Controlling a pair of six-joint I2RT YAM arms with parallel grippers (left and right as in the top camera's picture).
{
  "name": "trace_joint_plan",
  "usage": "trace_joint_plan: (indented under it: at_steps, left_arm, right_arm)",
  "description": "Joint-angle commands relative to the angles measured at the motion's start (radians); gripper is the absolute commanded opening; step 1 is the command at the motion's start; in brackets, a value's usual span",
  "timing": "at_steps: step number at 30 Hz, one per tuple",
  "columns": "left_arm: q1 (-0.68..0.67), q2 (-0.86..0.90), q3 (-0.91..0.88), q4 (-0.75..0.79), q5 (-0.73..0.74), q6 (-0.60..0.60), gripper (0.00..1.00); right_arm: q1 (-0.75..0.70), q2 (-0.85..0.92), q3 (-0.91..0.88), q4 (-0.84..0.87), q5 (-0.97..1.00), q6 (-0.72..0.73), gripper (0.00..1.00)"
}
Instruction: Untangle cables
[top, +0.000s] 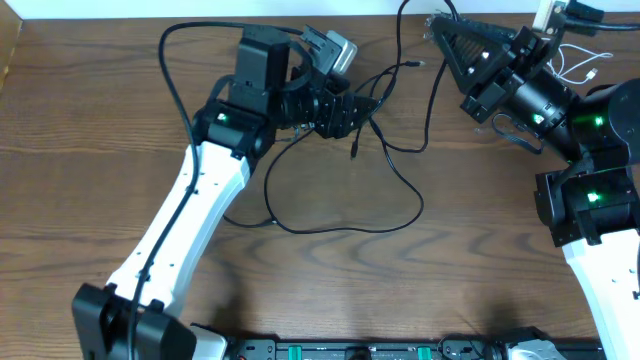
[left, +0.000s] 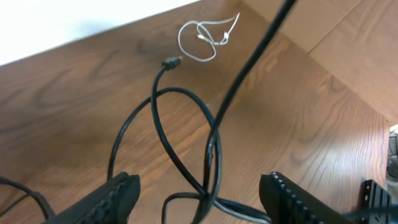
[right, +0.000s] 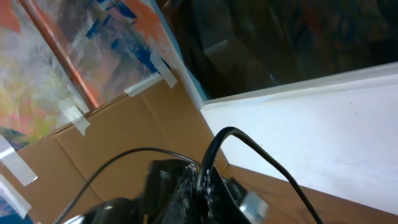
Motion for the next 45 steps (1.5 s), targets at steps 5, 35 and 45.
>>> trace_joint_plan:
  at_steps: [5, 35, 45]
  left_arm:
    - [-0.004, 0.02, 0.033, 0.007, -0.01, 0.01, 0.61]
    - [-0.081, 0.023, 0.033, -0.017, 0.025, 0.047, 0.5]
    - [-0.083, 0.024, 0.033, -0.017, 0.017, 0.047, 0.48]
  right_arm:
    - [-0.001, -0.052, 0.029, 0.012, -0.003, 0.017, 0.01]
    - [-0.042, -0.063, 0.029, -0.018, 0.013, -0.002, 0.01]
    - [-0.042, -0.063, 0.029, -0.009, 0.013, 0.003, 0.01]
